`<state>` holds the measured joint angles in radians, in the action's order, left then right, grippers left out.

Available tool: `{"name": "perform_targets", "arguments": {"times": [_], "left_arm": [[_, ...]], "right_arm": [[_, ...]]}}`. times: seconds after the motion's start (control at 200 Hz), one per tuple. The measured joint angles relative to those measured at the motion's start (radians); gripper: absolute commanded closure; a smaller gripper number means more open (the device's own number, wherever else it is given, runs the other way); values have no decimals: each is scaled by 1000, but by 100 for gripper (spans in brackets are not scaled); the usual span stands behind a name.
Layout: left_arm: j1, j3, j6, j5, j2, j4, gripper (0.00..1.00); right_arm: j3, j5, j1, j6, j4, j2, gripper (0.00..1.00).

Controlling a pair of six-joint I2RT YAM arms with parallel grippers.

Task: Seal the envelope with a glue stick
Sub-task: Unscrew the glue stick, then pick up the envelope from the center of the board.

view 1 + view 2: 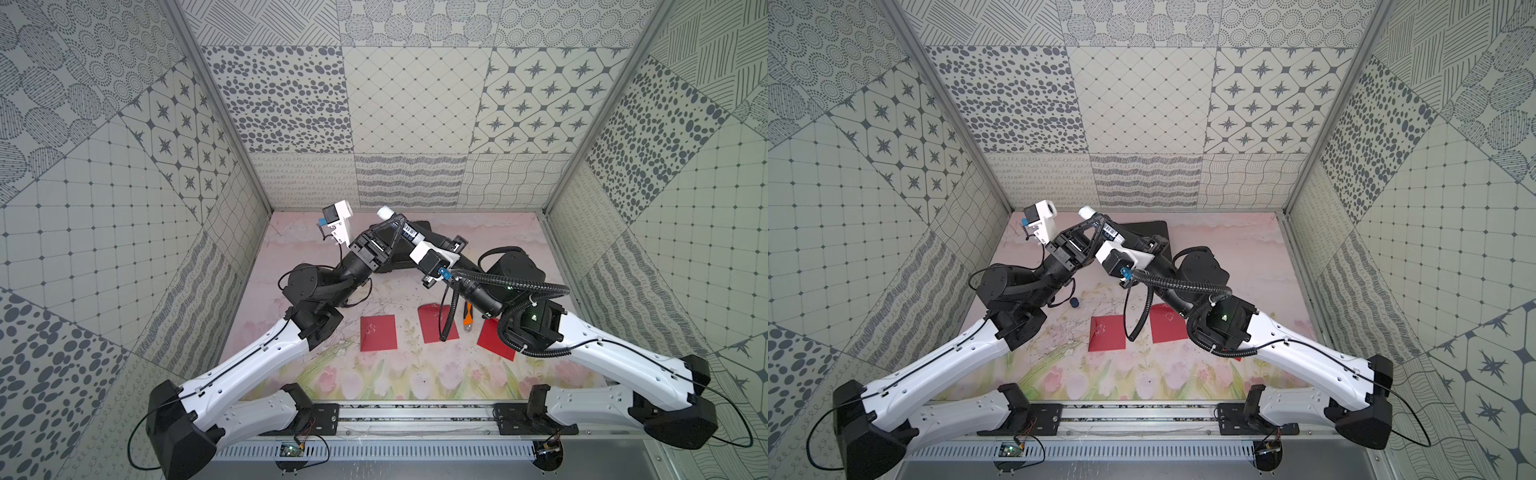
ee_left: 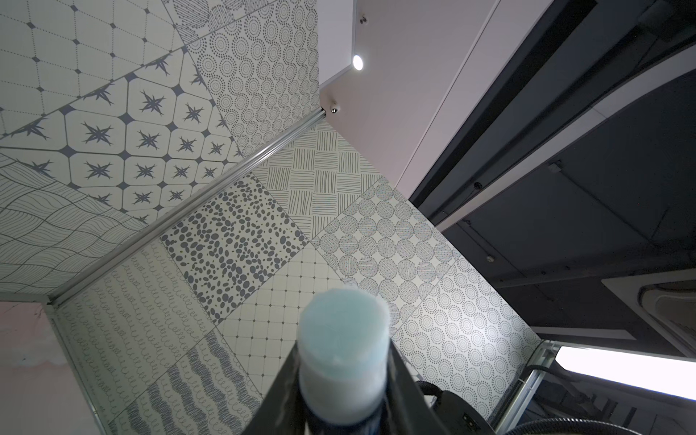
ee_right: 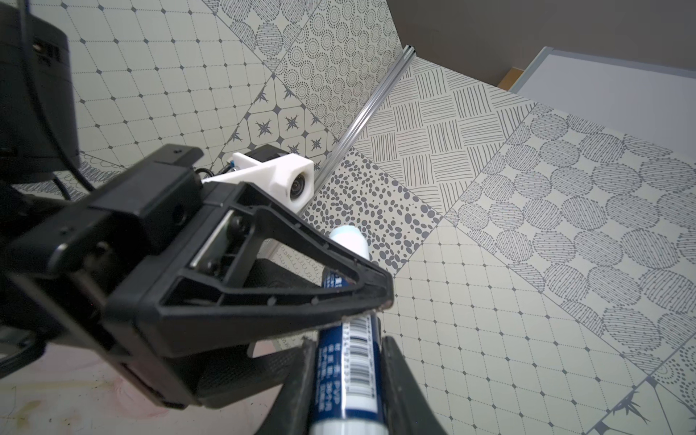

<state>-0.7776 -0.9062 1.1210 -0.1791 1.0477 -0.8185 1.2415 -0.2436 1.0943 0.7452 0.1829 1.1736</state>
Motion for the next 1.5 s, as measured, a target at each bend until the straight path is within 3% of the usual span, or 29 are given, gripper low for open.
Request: {"name": "perform_targets", "arguments": {"times": [0.095, 0.305, 0.57, 0.735, 0.901, 1.111, 1.501], "left_arm": [[0, 26, -13, 6, -36, 55, 47], [0, 71, -64, 13, -148, 283, 46], [0, 61, -164, 75, -232, 725, 50], [-6, 72, -197, 121, -213, 974, 51], [-16, 101, -212, 178, -183, 1183, 52], [-35, 185, -207, 245, -149, 1357, 53], [-101, 261, -186, 359, 68, 1466, 61]], "right_arm": [[-11, -34, -2, -24, -11, -23, 90], [-42, -88, -21, -124, -64, -97, 93], [-68, -68, -99, -405, -287, -145, 97], [-92, 47, -182, -649, -460, -146, 100], [-98, 271, -328, -886, -642, -130, 100], [-47, 493, -432, -1060, -877, -30, 100], [20, 520, -434, -1188, -1104, 25, 100]]}}
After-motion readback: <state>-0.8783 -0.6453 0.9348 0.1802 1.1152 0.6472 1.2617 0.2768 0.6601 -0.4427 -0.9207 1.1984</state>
